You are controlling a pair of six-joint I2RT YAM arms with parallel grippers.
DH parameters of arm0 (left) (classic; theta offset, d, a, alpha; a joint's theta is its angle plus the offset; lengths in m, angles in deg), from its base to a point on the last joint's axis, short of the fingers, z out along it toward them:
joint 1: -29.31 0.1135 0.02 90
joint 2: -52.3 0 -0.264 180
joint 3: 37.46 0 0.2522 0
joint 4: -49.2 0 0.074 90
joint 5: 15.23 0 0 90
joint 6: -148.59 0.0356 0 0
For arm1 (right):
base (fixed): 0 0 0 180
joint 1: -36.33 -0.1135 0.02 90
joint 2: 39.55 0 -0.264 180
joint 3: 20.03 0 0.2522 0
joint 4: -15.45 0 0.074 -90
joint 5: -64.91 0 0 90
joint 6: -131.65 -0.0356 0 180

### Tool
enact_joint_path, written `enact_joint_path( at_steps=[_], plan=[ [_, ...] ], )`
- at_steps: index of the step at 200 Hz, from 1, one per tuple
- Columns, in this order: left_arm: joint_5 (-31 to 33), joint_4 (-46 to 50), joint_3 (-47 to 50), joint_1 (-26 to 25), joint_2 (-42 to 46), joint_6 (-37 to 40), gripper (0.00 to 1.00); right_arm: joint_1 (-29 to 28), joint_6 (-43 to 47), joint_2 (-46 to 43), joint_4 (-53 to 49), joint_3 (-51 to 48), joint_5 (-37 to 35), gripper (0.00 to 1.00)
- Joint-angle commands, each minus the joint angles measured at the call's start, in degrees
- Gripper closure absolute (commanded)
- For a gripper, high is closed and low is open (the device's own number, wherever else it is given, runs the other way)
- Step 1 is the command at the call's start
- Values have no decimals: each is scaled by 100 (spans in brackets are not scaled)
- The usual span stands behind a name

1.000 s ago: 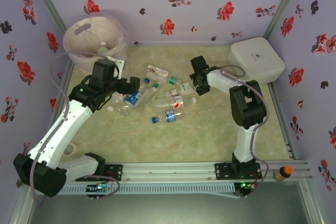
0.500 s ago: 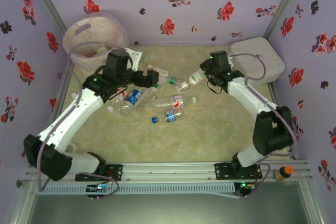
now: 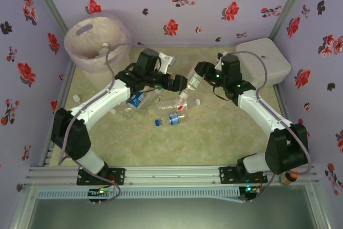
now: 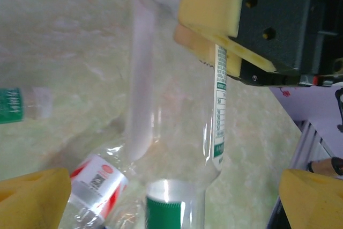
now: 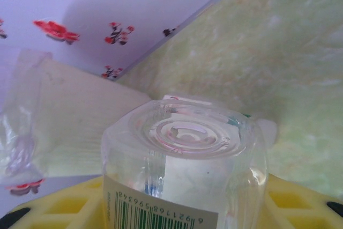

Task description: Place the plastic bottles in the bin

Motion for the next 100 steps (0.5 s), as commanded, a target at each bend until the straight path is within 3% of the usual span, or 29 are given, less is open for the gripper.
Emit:
enact_joint_path(
  at_steps=[1, 27, 63, 100],
  plan=[
    [-254, -299, -216, -120, -171, -192, 0, -131, -33, -67, 573, -62, 449, 71],
    [-316, -279, -253, -219, -334, -181, 2, -206, -155, -9, 1017, -130, 562, 71],
    [-237, -469, -134, -220, -269, -338, 32, -319, -351, 89, 1475, -229, 642, 71],
    [-53, -377, -129, -220, -187, -303, 44, -328, -360, 154, 1509, -265, 620, 68]
  ],
)
